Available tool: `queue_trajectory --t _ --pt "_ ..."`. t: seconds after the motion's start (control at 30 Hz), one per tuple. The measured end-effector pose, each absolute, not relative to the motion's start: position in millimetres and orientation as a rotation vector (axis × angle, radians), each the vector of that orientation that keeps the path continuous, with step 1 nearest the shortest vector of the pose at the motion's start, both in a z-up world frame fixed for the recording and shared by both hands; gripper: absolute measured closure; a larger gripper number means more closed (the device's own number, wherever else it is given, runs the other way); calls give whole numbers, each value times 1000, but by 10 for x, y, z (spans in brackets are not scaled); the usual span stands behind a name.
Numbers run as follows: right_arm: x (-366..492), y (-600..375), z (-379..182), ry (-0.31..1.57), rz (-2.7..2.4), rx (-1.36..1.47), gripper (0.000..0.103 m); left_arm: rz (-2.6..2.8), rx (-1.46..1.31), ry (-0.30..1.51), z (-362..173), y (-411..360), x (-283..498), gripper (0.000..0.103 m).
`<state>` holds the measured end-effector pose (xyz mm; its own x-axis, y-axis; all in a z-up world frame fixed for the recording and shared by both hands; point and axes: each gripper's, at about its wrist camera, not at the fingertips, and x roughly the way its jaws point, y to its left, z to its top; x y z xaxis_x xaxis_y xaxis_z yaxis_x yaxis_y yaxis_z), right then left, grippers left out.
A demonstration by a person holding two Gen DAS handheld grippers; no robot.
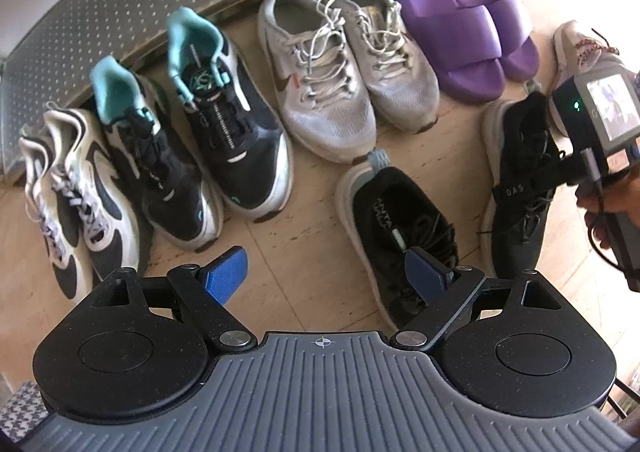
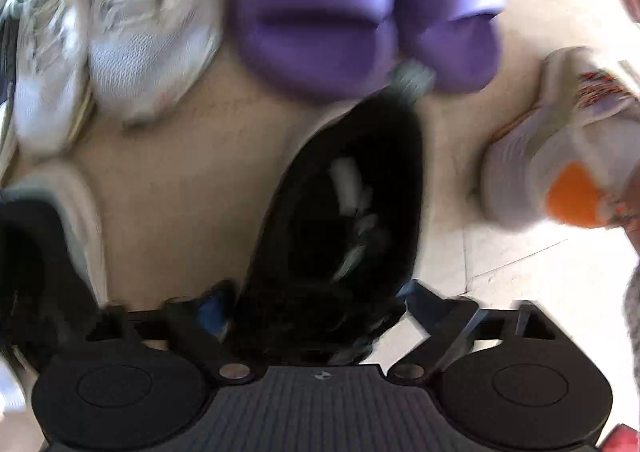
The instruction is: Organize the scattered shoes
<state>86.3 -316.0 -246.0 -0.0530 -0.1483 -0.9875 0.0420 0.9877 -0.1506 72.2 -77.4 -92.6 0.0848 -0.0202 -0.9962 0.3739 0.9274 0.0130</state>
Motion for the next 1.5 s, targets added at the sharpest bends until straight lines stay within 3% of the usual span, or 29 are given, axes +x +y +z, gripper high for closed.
queue_trajectory --t 0.13,0.6,0.77,0.87,1.27,1.5 --pt "873 -3157 -2299 1604 -140 -95 31 -309 278 1440 -845 -747 716 13" --pt "699 -2626 -2019 1549 74 -208 32 -316 259 1404 -708 -723 679 13" --pt "611 -2364 -2093 1529 231 -382 22 -306 261 1406 -713 -711 712 13" --pt "603 -2343 -2072 1544 246 -430 11 -291 255 1396 -682 -688 751 13" --pt "873 -2879 -1755 1508 38 113 12 -208 207 1407 -689 -509 810 13" --pt "820 -2621 -2090 1556 52 -52 11 -155 197 1446 -816 -431 852 13"
